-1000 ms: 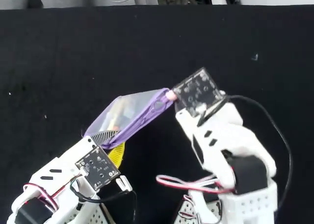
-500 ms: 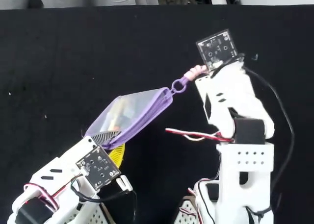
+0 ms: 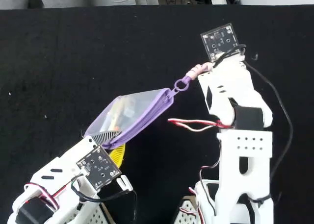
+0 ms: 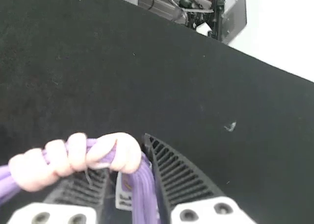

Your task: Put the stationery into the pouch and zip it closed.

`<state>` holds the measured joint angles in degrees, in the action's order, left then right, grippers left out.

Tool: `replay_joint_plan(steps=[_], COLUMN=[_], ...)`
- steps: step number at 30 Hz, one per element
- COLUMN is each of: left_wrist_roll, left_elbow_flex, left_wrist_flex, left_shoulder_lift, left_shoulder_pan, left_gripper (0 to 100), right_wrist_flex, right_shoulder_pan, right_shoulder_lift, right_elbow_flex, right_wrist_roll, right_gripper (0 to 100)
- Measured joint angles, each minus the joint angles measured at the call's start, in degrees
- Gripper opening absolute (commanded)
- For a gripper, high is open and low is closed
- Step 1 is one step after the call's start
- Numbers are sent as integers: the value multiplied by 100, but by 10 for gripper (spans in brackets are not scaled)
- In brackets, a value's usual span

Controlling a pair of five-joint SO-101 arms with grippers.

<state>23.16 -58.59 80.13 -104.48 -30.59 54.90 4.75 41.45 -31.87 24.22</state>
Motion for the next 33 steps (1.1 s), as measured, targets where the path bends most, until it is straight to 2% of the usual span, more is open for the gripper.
replay_joint_plan(steps=[3, 7, 9, 15, 20, 25, 33], left_wrist_roll=[0, -26, -299, -1556, -1741, -1776, -1793], left_elbow_flex=[0, 0, -9, -9, -9, -9, -9], left_wrist_flex=[0, 9, 70, -220, -519, -519, -404], left_shoulder_lift=[0, 0, 0, 0, 0, 0, 0], left_shoulder_pan=[0, 0, 44, 1090, 1969, 2154, 2171], left_gripper=[80, 270, 319, 325, 322, 322, 321], right_wrist_flex=[-18, -97, -149, -413, -818, -1547, -2338], right_shoulder_pan=[-9, -273, -387, -651, -730, -730, -703], right_shoulder_lift=[-35, -44, -53, -97, -123, -721, -2629], right_elbow_flex=[0, 0, 70, 202, 202, 202, 316], right_wrist_roll=[-18, -18, -18, -229, -334, -334, -352], right_gripper=[11, 11, 11, 11, 11, 11, 11])
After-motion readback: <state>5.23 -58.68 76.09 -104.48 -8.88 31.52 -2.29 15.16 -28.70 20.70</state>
